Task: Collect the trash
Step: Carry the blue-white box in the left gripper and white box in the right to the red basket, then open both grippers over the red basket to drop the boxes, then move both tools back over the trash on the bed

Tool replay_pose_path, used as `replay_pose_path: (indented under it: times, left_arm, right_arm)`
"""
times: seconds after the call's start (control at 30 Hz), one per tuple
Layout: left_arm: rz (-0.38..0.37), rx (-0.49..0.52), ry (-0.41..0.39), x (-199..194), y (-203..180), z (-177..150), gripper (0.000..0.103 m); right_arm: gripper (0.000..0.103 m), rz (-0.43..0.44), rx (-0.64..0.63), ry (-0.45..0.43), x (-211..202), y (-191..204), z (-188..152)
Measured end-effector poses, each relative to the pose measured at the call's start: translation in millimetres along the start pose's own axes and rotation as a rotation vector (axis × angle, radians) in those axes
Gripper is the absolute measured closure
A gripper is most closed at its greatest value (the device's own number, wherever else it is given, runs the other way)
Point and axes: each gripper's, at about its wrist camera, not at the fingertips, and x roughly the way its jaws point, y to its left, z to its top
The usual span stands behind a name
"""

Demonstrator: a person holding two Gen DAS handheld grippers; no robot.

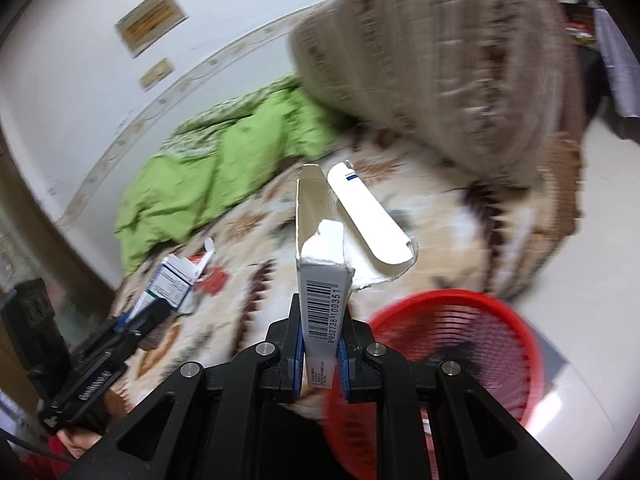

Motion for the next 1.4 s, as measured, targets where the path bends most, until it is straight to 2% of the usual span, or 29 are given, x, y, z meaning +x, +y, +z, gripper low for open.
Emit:
replay_pose_path:
  times: [0.13,0.2,0.23,0.27,0.3,0.33,0.5,0.7,0.8,1.07,1.23,1.27,1.4]
  left_arm:
    - [-0.112,0.004,0.069,28,-32,1,0.070]
    - [-0.138,0.016,0.106,40,-46,-2,0.057]
    - [-0.145,0.020,0.122,45,-50,-3,0.045]
    - [-0.147,0.020,0.131,47,-52,-5,0.043]
    - [-0.146,0.019,0.129,46,-52,-6,0.043]
    - [-0.144,0.019,0.123,44,-52,-7,0.043]
    - [-0.091,-0.025,0.104,32,-26,-7,0.041]
    - [0.040,-0.076,0.088,8,22,-14,0.041]
    - [0.118,-0.123,0.075,-10,55,-21,0.040]
    - [0.340,-0.243,0.055,-54,150,-45,0.040]
    - [0.479,-0.328,0.057,-66,222,-50,0.031]
    - [0.487,-0.343,0.063,-65,233,-50,0.027]
    - [0.490,-0.429,0.102,-46,277,-50,0.025]
  right_arm:
    - [0.089,-0.062,0.032,0.017,-5,-24,-2]
    - [0.089,-0.094,0.054,0.046,-2,-37,-5]
    - [0.083,-0.117,0.069,0.068,1,-45,-8]
    - [0.076,-0.144,0.086,0.085,4,-51,-9]
    - [0.062,-0.166,0.104,0.093,5,-57,-11]
    - [0.058,-0.184,0.122,0.090,4,-63,-12]
    - [0.058,-0.179,0.101,0.041,-2,-60,-7]
    - [0.058,-0.033,0.030,0.053,25,-11,1]
    - [0.058,0.049,-0.022,0.095,52,26,1]
    - [0.055,0.177,-0.133,0.177,127,119,-9]
    - [0.055,0.241,-0.178,0.251,170,164,-25]
    - [0.055,0.254,-0.184,0.257,173,169,-26]
    - [0.053,0.265,-0.219,0.252,180,179,-25]
